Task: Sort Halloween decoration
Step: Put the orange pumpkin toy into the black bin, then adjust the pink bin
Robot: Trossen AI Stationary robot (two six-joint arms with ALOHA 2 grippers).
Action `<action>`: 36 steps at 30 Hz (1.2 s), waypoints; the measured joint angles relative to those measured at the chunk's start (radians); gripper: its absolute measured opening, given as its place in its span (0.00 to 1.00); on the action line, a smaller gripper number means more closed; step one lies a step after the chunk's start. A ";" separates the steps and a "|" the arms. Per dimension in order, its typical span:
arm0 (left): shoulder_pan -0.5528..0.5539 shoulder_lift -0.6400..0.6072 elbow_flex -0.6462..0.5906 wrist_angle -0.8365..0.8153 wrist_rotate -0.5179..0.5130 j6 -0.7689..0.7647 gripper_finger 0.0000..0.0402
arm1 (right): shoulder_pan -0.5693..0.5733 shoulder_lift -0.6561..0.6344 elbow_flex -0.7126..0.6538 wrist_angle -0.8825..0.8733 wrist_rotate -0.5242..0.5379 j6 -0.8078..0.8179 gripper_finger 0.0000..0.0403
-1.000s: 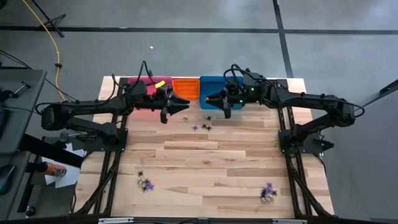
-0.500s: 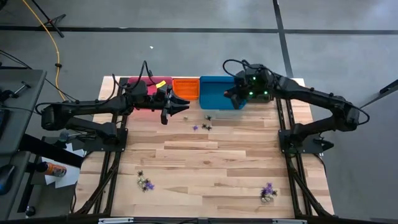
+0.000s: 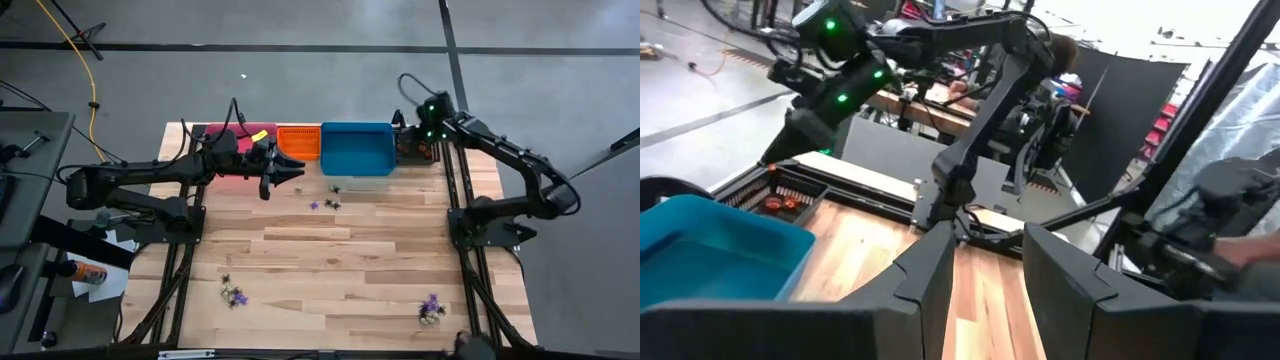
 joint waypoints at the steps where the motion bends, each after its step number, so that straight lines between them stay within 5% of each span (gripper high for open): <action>1: 0.000 0.000 0.000 0.000 -0.007 0.000 0.27 | -0.028 0.024 0.004 0.000 0.027 0.028 0.26; 11: 0.000 0.000 0.000 0.001 -0.044 -0.001 0.27 | -0.106 0.274 0.031 -0.020 -0.009 0.119 0.26; 18: 0.000 0.000 0.000 0.000 -0.048 0.000 0.27 | -0.106 0.309 0.032 -0.018 -0.015 0.113 0.27; 28: 0.001 0.000 0.000 -0.001 -0.052 0.026 0.27 | -0.106 0.293 0.127 -0.135 0.030 0.026 0.51; 36: 0.001 0.000 0.000 -0.006 -0.093 0.078 0.27 | -0.052 0.171 0.230 -0.094 -0.226 0.022 0.56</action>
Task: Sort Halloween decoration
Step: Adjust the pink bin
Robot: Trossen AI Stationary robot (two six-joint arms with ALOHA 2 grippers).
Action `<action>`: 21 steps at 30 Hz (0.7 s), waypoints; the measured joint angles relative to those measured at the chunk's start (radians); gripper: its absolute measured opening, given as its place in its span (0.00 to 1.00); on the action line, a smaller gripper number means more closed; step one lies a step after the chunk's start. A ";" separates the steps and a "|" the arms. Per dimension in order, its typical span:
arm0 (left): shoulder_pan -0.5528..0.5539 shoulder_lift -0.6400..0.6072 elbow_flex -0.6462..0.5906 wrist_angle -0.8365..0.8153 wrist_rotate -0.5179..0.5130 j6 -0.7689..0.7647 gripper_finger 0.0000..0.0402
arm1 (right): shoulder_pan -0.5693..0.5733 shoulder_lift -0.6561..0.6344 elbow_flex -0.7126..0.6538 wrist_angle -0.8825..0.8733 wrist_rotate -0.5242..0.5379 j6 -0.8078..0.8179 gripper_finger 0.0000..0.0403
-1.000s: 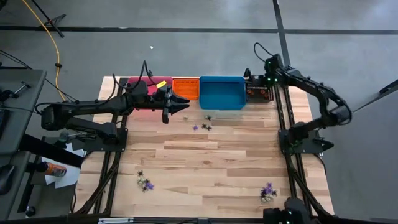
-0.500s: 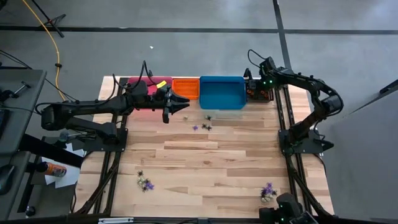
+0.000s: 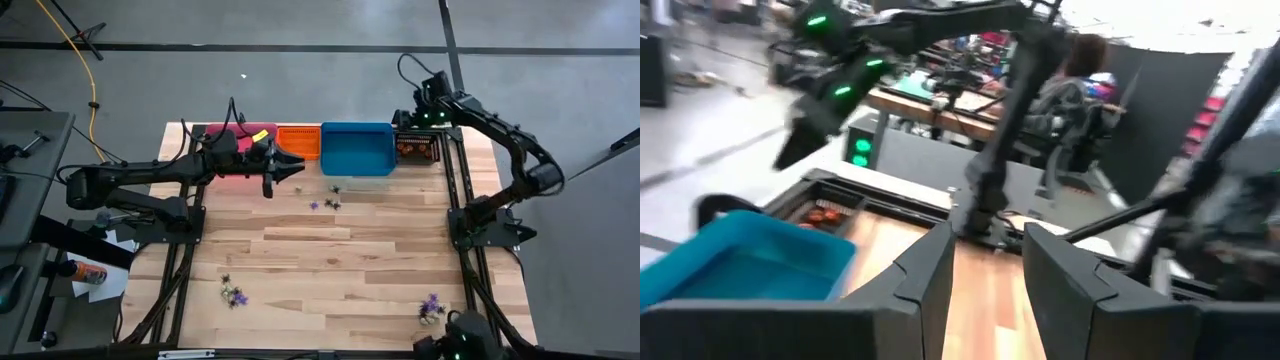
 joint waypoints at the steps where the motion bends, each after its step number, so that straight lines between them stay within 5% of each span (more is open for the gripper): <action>1: 0.000 0.000 0.000 -0.004 -0.026 0.012 0.27 | 0.021 -0.031 0.000 0.008 0.001 0.001 0.55; 6: 0.000 0.000 0.000 -0.050 -0.233 0.042 0.27 | 0.148 -0.208 -0.058 -0.004 0.063 -0.018 0.45; 9: 0.006 0.018 0.001 -0.080 -0.354 -0.012 0.27 | 0.227 -0.327 -0.142 -0.009 0.111 0.036 0.29; 13: 0.038 0.093 0.011 -0.164 -0.358 -0.147 0.24 | 0.324 -0.481 -0.287 0.010 0.147 0.194 0.04; 17: 0.047 0.228 0.042 -0.331 -0.383 -0.242 0.10 | 0.407 -0.603 -0.416 0.020 0.184 0.386 0.06; 21: 0.024 0.375 0.042 -0.328 -0.501 -0.366 0.02 | 0.464 -0.670 -0.485 0.028 0.220 0.517 0.02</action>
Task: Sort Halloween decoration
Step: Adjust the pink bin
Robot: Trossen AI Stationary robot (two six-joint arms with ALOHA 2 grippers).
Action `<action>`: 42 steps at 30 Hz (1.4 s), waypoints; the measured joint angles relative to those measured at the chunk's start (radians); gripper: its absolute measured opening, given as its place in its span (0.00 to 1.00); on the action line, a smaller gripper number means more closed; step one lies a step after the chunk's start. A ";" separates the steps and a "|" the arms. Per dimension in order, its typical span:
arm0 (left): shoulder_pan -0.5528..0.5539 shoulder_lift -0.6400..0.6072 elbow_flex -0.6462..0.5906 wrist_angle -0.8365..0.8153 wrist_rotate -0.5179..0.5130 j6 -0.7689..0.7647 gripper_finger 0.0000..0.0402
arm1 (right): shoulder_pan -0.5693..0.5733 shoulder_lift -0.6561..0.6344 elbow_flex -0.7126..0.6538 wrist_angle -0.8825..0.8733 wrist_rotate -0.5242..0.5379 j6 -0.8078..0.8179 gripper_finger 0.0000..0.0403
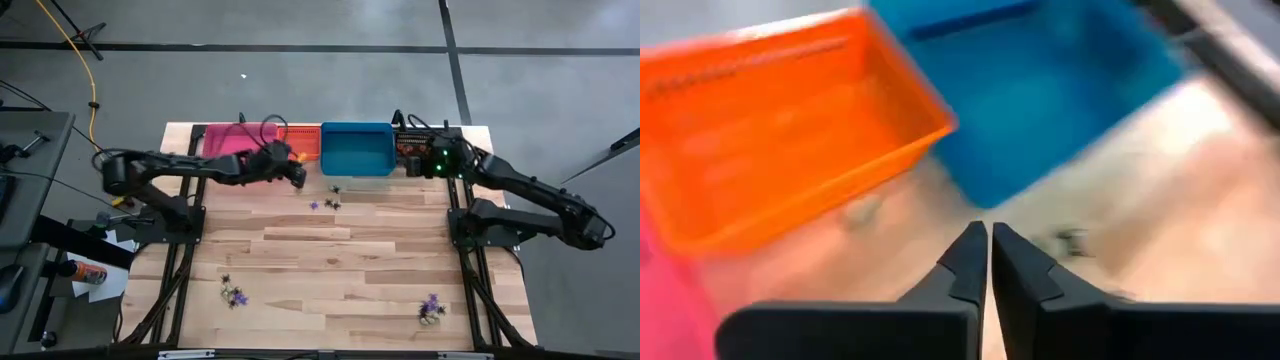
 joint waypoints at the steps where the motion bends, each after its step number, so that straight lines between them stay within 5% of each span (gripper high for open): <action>1: -0.002 0.038 0.000 0.014 -0.044 -0.027 0.02 | 0.011 -0.007 -0.004 0.000 0.011 0.021 0.01; 7: 0.017 0.217 0.004 0.157 -0.117 -0.139 0.00 | 0.048 -0.006 -0.003 0.061 0.037 0.072 0.01; 16: 0.008 0.340 0.093 0.155 -0.139 -0.160 0.00 | 0.050 -0.006 -0.002 0.085 0.037 0.074 0.00; 30: 0.022 0.164 0.097 0.073 -0.171 -0.090 0.00 | 0.049 -0.006 -0.002 0.084 0.036 0.047 0.00; 42: -0.237 0.144 0.037 -0.051 -0.285 -0.368 0.00 | 0.049 -0.005 -0.001 0.079 0.035 0.039 0.00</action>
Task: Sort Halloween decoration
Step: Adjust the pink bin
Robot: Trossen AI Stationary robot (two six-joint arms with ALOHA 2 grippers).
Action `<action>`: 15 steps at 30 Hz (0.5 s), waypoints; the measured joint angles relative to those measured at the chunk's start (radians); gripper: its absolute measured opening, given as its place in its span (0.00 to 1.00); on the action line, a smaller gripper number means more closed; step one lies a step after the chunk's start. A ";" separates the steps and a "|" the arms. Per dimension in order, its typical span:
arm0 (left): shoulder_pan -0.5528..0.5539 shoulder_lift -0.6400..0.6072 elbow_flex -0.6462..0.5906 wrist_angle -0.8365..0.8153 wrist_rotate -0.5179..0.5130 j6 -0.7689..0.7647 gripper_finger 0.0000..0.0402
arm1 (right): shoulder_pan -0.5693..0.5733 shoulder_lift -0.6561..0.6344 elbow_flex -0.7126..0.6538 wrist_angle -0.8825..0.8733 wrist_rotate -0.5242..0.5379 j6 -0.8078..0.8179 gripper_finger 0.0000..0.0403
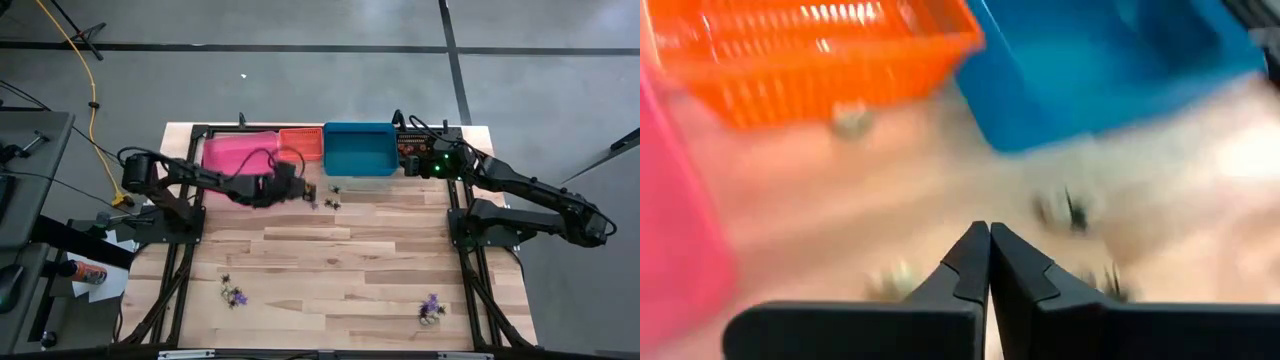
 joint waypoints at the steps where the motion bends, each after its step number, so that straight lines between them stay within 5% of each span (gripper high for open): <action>1: -0.027 -0.004 0.000 -0.034 -0.010 -0.018 0.00 | 0.000 0.000 0.000 -0.003 0.000 0.000 0.00; 10: -0.171 -0.093 -0.011 -0.648 -0.122 -0.333 0.00 | 0.000 0.000 0.000 -0.008 0.011 -0.018 0.00; 15: -0.142 -0.104 -0.101 -0.613 -0.073 -0.349 0.00 | 0.000 0.000 0.000 -0.008 0.020 -0.018 0.00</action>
